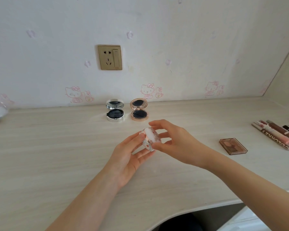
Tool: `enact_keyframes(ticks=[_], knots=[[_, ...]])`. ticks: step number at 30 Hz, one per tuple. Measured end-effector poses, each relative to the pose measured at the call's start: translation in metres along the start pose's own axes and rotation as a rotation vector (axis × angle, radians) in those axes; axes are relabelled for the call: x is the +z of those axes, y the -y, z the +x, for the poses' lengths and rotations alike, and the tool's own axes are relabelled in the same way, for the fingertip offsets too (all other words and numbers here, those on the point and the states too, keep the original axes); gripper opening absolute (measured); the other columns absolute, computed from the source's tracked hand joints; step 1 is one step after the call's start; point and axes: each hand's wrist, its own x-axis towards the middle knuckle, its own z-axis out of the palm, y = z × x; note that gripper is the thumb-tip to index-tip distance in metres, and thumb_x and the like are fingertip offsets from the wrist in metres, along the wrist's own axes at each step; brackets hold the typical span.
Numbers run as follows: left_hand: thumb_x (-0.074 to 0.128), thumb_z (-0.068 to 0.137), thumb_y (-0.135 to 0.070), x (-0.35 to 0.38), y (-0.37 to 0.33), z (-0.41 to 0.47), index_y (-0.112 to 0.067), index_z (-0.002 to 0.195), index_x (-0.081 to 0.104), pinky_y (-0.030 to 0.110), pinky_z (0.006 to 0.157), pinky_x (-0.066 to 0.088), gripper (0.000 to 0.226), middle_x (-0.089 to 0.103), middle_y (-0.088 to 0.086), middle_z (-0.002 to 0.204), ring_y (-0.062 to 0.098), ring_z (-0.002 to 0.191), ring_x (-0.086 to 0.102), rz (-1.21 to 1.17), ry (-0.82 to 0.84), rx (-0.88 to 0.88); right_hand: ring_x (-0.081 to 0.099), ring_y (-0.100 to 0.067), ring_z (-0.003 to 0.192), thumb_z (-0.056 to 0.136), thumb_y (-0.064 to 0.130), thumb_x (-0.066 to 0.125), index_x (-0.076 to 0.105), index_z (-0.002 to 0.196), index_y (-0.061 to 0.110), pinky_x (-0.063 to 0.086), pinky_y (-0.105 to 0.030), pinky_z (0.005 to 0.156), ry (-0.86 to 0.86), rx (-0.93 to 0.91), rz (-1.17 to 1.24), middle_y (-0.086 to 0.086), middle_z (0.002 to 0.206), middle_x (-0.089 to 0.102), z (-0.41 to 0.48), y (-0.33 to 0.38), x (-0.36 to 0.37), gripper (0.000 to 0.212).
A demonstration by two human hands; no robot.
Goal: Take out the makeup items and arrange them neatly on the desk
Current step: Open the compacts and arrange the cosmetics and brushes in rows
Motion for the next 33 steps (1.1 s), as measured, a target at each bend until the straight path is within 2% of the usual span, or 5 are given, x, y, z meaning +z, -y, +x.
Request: enact_keyframes(ticks=[10,23,26,29,33], knots=[[0.065,0.079,-0.008,-0.003,0.004,0.001,0.0,0.118,0.064,0.045,0.094,0.052,0.039,0.068,0.021,0.112,0.032,0.1,0.068,-0.003,0.028,0.011,0.056,-0.001,0.1,0.078,0.036,0.075,0.048,0.115,0.037,0.053,-0.024,0.079,-0.032,-0.09,-0.074,0.02,0.116,0.053,0.0,-0.005,0.003,0.046],[0.065,0.077,-0.012,-0.009,0.006,0.005,-0.001,0.118,0.063,0.04,0.09,0.054,0.042,0.069,0.02,0.111,0.031,0.1,0.068,0.088,0.049,0.066,0.059,0.0,0.102,0.082,0.025,0.071,0.051,0.125,0.034,0.052,-0.022,0.085,0.069,-0.04,-0.088,0.017,0.119,0.06,0.011,-0.006,-0.005,0.048],[0.069,0.078,-0.014,-0.012,0.003,0.007,-0.004,0.118,0.062,0.039,0.095,0.052,0.042,0.071,0.014,0.108,0.027,0.103,0.068,0.283,-0.001,0.148,0.06,-0.001,0.104,0.083,0.024,0.07,0.053,0.126,0.035,0.053,-0.028,0.088,0.075,-0.023,-0.049,0.018,0.118,0.06,0.015,-0.008,-0.008,0.048],[0.079,0.073,-0.016,-0.018,-0.002,0.007,-0.016,0.113,0.066,0.034,0.099,0.048,0.042,0.073,-0.003,0.105,0.011,0.105,0.066,0.66,-0.05,0.295,0.059,-0.003,0.106,0.084,0.028,0.068,0.053,0.127,0.037,0.052,-0.032,0.09,0.104,-0.017,-0.105,0.017,0.119,0.061,0.018,-0.014,-0.008,0.047],[0.085,0.067,-0.025,-0.025,0.002,0.011,-0.028,0.116,0.066,0.024,0.098,0.042,0.052,0.07,-0.018,0.108,-0.007,0.107,0.059,1.071,0.002,0.419,0.055,0.001,0.107,0.083,0.027,0.067,0.055,0.125,0.041,0.049,-0.03,0.094,0.16,-0.038,-0.172,0.021,0.118,0.061,0.017,-0.02,-0.002,0.046]])
